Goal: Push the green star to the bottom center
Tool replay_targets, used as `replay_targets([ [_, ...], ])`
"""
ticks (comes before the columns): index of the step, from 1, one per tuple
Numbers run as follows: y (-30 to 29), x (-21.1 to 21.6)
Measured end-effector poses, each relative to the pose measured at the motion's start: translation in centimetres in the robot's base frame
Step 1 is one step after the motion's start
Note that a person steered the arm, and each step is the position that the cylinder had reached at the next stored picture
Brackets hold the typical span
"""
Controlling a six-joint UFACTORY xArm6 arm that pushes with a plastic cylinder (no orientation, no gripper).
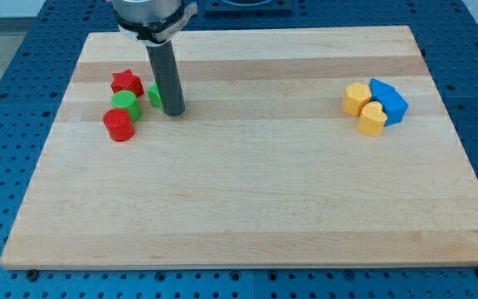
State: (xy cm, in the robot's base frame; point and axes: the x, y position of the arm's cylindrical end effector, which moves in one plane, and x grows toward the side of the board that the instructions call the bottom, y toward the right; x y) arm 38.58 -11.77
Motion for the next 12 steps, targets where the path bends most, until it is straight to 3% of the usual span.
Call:
replay_targets([
  [3,3.7,-0.4],
  [5,6.1,-5.4],
  [7,3.0,-10.0],
  [9,-2.1,-9.2],
  [12,-1.7,-4.2],
])
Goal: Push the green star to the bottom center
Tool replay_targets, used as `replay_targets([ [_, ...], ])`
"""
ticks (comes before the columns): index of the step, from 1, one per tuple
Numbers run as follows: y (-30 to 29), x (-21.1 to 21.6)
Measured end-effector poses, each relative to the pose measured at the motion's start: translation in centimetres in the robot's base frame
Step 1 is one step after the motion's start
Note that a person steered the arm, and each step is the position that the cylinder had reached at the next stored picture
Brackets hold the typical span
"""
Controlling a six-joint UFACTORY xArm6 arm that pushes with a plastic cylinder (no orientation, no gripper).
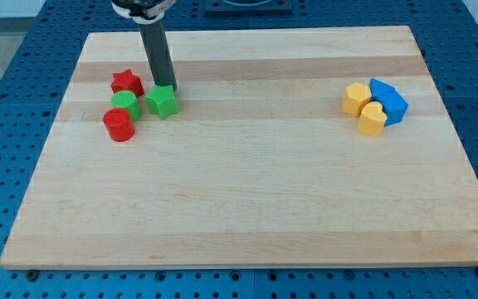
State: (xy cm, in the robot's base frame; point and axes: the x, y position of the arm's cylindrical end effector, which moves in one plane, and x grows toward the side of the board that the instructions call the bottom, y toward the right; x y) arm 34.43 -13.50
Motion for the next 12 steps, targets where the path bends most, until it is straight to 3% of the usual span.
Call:
replay_targets([
  [5,-3.3,6.1],
  [12,10.6,13.2],
])
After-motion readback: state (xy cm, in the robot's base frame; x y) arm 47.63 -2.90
